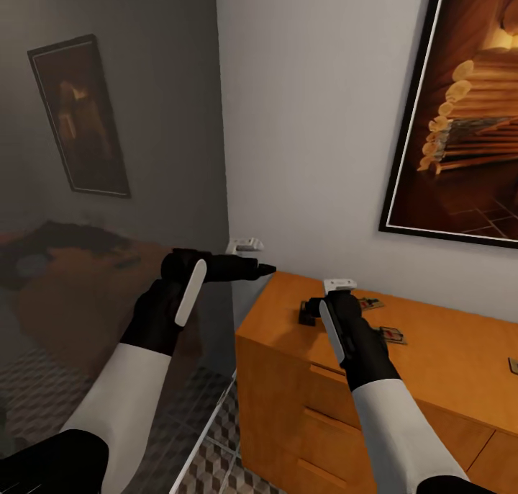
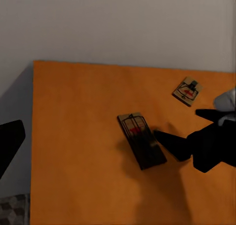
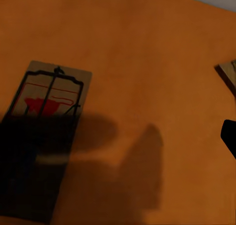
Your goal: Take the four mousetraps from the cabinet in the bathroom and place them on the bathroom floor. Make sure all four end up on the same floor surface, and ensure that at least two of them are either under or directly next to the same bathroom sink.
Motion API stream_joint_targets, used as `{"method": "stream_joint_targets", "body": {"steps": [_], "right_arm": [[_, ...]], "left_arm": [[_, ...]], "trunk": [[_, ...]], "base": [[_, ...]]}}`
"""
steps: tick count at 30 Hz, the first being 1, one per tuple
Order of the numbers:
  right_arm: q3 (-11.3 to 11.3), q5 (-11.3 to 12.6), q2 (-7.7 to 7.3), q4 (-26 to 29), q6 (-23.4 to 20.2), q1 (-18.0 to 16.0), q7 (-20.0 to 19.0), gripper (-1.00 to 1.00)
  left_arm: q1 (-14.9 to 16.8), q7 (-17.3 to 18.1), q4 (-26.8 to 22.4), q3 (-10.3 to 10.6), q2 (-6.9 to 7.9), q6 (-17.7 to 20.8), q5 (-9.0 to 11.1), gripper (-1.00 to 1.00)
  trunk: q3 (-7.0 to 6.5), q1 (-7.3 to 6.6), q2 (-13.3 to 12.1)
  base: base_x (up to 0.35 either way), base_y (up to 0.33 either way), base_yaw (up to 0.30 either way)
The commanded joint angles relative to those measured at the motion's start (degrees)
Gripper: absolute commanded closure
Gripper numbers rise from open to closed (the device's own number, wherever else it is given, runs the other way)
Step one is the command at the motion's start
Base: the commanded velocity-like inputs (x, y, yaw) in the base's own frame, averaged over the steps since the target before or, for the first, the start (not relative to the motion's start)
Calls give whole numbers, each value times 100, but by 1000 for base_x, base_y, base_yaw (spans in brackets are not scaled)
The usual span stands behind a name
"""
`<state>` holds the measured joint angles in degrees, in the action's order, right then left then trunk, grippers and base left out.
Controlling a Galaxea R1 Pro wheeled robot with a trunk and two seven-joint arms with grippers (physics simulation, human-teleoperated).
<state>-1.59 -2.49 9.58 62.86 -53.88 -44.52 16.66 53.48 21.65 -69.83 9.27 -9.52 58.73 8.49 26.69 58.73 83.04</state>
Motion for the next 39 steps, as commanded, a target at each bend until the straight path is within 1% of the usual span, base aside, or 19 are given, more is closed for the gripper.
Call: {"method": "stream_joint_targets", "body": {"steps": [1,8,19,24,27,39], "right_arm": [[1,-26,0,-21,-10,-5,1,-100],[19,-31,2,-96,67,-5,-4,-100],[14,-27,8,-94,94,-5,-5,-100],[11,-23,14,-29,96,-5,-5,-100],[7,-22,42,26,96,-5,-5,-100],[-4,-19,42,183,76,-5,-5,-100]], "left_arm": [[5,-14,-17,-5,2,33,47,-100],[5,-9,-75,-28,19,36,108,-100],[5,-10,-80,-43,29,36,125,-100],[5,-13,-72,-47,29,35,130,-100],[5,-17,-69,-46,29,34,133,-100],[5,-20,-54,-48,29,33,135,-100]], "trunk": [[7,0,4],[7,0,4],[7,0,4],[7,0,4],[7,0,4],[7,0,4]], "base": [[0,0,0],[0,0,0],[0,0,0],[0,0,0],[0,0,0],[0,0,0]]}}
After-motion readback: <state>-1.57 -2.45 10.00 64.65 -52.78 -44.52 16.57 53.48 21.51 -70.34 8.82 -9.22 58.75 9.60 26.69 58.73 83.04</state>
